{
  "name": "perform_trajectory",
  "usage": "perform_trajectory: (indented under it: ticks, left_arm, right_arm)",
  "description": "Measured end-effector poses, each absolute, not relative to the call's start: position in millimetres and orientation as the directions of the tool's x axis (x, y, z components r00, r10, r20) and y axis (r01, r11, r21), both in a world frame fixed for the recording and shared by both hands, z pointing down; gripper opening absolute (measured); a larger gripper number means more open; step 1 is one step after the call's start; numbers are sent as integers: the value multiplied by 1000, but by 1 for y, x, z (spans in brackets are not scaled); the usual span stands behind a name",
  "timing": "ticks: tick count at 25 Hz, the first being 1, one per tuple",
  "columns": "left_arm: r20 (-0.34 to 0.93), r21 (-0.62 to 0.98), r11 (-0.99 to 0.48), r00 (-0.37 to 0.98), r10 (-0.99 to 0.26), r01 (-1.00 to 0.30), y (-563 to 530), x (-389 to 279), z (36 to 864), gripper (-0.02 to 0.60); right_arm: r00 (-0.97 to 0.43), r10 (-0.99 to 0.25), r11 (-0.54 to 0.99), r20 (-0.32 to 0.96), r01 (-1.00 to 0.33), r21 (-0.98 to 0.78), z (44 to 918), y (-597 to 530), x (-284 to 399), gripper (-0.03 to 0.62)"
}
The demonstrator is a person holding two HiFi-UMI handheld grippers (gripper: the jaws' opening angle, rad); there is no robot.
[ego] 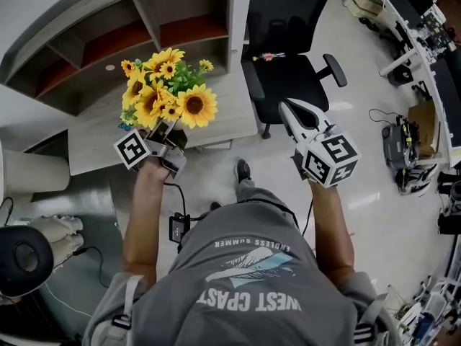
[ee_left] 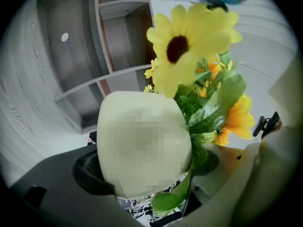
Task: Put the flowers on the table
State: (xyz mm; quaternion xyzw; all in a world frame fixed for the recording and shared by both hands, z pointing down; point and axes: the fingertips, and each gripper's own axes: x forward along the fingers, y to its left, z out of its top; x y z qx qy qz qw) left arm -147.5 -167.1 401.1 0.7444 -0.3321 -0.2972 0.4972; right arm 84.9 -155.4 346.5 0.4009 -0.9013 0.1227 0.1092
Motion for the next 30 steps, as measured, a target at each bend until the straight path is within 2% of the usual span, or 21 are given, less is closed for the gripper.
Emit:
perform_trajectory:
  ticks: [22,30]
  left_arm:
    - [40,968,-109,568,-822,-225,-215,-152,489,448]
    - [87,978,-37,561,-823,-206,-247,-150,566,448]
  right_arm:
    - [-618,-670,597,411,-778,-196,382,-165,117,29]
    - [-590,-658,572,468,-796,-199,425,-185,128,29]
